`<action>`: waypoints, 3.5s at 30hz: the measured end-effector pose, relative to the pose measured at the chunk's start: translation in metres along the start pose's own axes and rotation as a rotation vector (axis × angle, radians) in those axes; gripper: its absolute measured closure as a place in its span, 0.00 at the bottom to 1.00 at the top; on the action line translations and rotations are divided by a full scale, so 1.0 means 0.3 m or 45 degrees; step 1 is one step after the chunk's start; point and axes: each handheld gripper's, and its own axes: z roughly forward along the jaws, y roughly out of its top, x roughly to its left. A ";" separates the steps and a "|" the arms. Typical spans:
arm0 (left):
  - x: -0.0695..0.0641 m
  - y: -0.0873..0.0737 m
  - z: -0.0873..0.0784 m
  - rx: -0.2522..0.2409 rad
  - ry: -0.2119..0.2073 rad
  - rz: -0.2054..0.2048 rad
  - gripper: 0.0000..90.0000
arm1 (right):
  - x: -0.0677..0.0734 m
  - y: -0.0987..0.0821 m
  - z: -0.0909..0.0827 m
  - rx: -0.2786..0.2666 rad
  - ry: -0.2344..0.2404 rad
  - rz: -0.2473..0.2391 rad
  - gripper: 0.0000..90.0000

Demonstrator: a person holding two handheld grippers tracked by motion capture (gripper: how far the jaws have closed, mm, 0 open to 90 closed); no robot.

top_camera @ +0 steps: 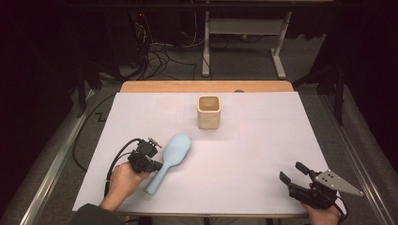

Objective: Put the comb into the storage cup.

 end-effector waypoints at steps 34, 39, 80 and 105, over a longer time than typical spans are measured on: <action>-0.042 -0.053 -0.046 -0.164 -0.002 -0.062 0.45 | 0.001 0.000 -0.002 0.002 -0.007 -0.006 0.31; -0.066 -0.045 -0.034 -0.155 0.022 -0.041 0.43 | 0.001 0.000 -0.002 0.001 -0.006 -0.005 0.31; -0.108 0.005 0.056 0.009 0.085 0.020 0.67 | 0.002 0.001 -0.003 -0.003 -0.005 -0.003 0.31; -0.097 0.010 0.054 0.001 0.096 0.020 0.76 | 0.001 0.000 -0.003 -0.003 -0.007 -0.003 0.31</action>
